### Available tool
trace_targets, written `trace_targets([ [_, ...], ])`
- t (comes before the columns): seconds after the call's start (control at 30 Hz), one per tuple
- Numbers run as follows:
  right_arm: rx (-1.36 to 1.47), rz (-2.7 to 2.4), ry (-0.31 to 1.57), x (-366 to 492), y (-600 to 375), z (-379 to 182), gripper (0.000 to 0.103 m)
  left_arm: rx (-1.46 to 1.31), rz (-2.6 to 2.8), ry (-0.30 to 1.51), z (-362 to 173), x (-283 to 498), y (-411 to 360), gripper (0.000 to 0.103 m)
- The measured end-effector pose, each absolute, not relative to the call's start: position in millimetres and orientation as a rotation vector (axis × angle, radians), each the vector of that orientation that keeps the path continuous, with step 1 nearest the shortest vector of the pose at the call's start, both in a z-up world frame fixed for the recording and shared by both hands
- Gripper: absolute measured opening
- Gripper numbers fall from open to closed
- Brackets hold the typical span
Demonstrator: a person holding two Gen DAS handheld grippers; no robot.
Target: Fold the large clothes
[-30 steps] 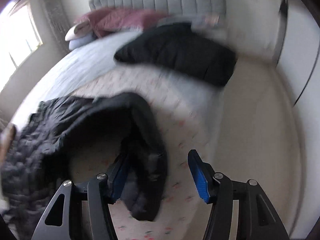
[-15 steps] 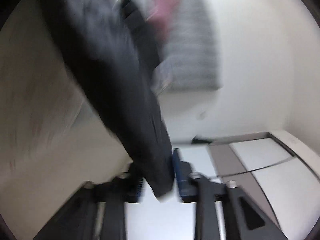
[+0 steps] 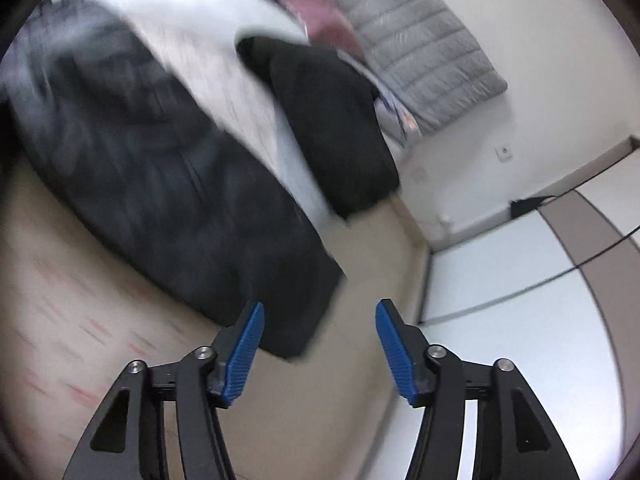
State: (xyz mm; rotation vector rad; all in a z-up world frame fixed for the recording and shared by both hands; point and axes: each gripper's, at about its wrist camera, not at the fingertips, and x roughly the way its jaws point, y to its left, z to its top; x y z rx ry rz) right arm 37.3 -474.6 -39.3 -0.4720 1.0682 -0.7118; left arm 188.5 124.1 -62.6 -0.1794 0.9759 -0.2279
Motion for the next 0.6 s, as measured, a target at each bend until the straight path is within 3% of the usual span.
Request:
trace_targets([
  [0.3,-0.452,-0.495,0.943,102,-367,0,0.068,-0.667,0.010,0.948,-103,228,285,0.083],
  [0.5,-0.538,-0.401,0.913,131,-321,-10,0.068,-0.704,0.126,0.944,-135,263,323,0.083],
  [0.6,-0.544,-0.350,0.901,138,-305,-17,0.068,-0.737,0.132,0.940,-146,283,327,0.072],
])
